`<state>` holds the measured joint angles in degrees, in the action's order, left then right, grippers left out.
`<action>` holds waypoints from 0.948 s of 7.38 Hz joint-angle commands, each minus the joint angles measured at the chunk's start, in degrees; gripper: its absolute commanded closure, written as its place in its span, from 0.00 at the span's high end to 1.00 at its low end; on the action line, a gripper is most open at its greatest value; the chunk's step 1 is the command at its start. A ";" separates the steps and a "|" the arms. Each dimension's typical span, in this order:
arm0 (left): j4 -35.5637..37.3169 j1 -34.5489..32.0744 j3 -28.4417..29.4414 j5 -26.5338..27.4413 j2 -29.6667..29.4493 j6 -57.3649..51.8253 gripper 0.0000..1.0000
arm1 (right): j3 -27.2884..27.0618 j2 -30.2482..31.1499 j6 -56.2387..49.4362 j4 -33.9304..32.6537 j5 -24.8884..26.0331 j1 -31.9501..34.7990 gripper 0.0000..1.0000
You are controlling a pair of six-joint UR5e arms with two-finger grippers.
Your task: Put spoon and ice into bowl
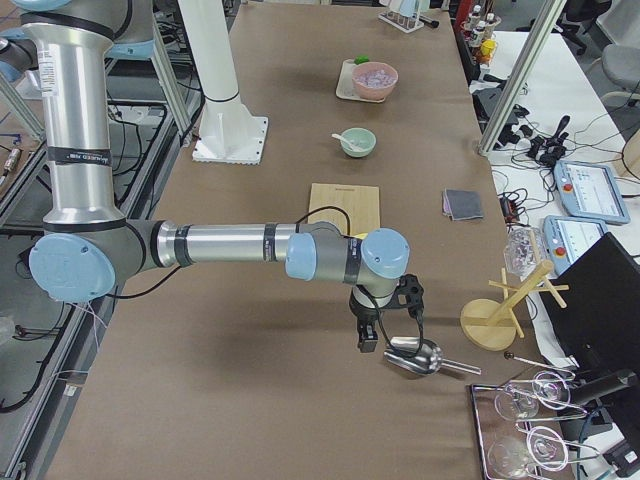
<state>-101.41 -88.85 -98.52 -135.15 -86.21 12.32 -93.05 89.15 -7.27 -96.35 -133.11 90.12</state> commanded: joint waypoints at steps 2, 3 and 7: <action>-0.10 -1.41 -0.01 0.50 1.05 -0.99 0.98 | -0.20 0.24 2.52 0.54 -0.40 -0.03 1.00; 0.07 -1.41 0.17 0.50 0.70 -0.99 0.98 | -0.20 0.33 2.52 0.63 -0.92 -0.03 1.00; 0.16 -1.50 0.26 0.50 0.34 -0.99 0.98 | 0.06 0.68 2.35 0.72 -0.84 -0.20 1.00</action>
<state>-101.26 -90.34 -98.21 -134.58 -85.81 11.34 -93.04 89.73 -4.82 -95.72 -134.04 89.92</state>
